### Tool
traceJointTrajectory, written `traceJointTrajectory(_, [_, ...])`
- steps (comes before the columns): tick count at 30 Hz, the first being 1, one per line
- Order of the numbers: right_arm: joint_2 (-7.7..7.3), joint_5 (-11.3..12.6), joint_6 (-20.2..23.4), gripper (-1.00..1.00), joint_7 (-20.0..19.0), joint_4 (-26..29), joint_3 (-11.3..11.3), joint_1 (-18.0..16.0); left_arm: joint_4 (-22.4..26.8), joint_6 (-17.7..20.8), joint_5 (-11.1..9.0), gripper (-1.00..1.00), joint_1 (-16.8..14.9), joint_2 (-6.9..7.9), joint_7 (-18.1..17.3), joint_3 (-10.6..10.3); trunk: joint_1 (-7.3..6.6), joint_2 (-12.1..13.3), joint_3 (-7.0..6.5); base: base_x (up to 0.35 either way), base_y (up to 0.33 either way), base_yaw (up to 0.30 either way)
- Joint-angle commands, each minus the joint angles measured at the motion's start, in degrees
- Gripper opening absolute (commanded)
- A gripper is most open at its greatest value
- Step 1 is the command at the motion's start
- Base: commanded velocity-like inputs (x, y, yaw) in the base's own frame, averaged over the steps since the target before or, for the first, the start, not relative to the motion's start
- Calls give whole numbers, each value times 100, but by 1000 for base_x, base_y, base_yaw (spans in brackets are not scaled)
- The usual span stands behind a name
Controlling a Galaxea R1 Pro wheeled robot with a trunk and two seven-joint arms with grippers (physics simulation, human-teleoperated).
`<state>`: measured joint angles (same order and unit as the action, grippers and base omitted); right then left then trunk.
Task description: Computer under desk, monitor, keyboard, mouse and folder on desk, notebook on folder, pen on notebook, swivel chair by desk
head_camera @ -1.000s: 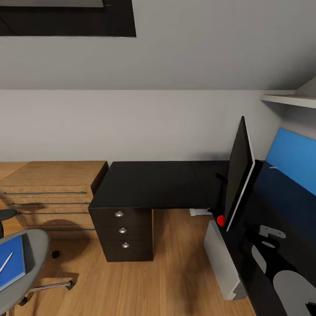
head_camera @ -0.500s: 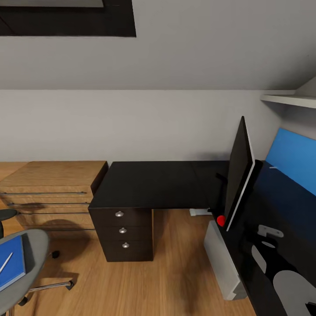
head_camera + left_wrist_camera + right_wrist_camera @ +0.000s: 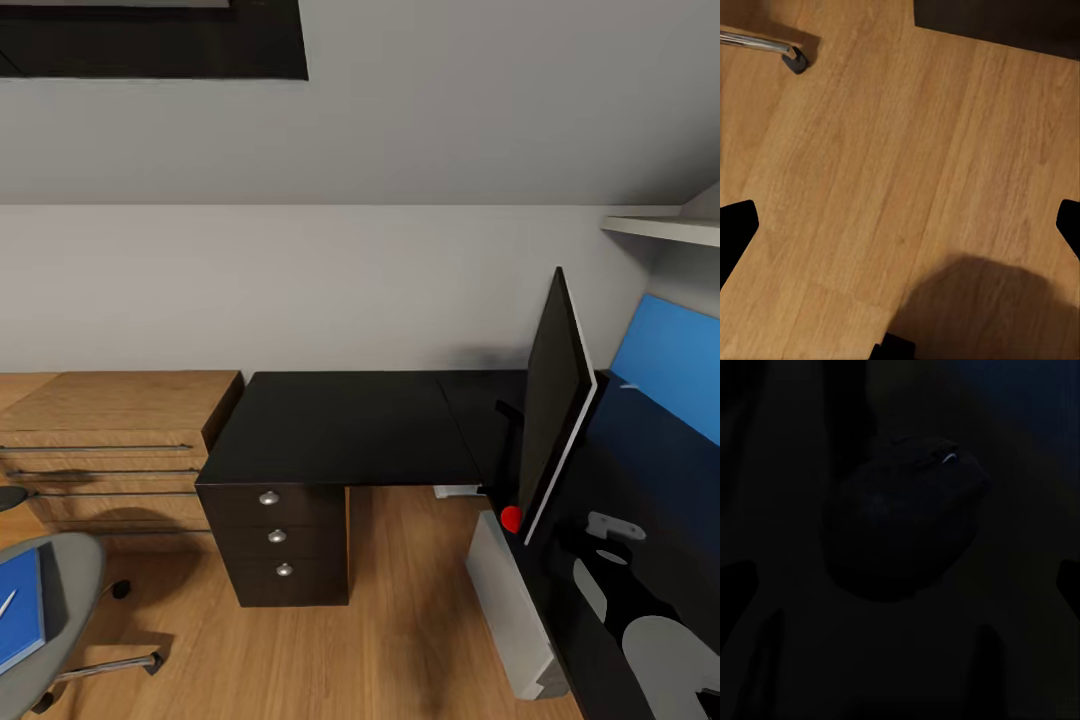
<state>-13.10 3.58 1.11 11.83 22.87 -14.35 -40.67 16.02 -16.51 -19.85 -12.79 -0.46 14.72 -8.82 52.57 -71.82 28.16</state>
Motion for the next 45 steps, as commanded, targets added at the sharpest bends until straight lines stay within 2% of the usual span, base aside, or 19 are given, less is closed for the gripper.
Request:
traceJointTrajectory(1, [0, 38, 12, 100, 12, 7, 3, -2, -2, -19, -35, 100, -4, 2, 39, -49, 1, -3, 6, 92, 0, 0])
traceJointTrajectory(20, [0, 37, 12, 100, 13, 7, 3, -2, -2, -19, -35, 100, -4, 2, 39, -49, 1, -3, 6, 100, 0, 0])
traceJointTrajectory(35, [-8, 37, 26, 100, 46, 7, -4, -2, -2, -19, -36, 100, -2, 2, 39, -49, 1, -3, 6, 14, 0, 0])
traceJointTrajectory(45, [-26, 46, 279, 100, 74, 8, -11, -2, -2, -19, -36, 100, -3, 2, 39, -49, 1, -3, 6, 0, 0, 0])
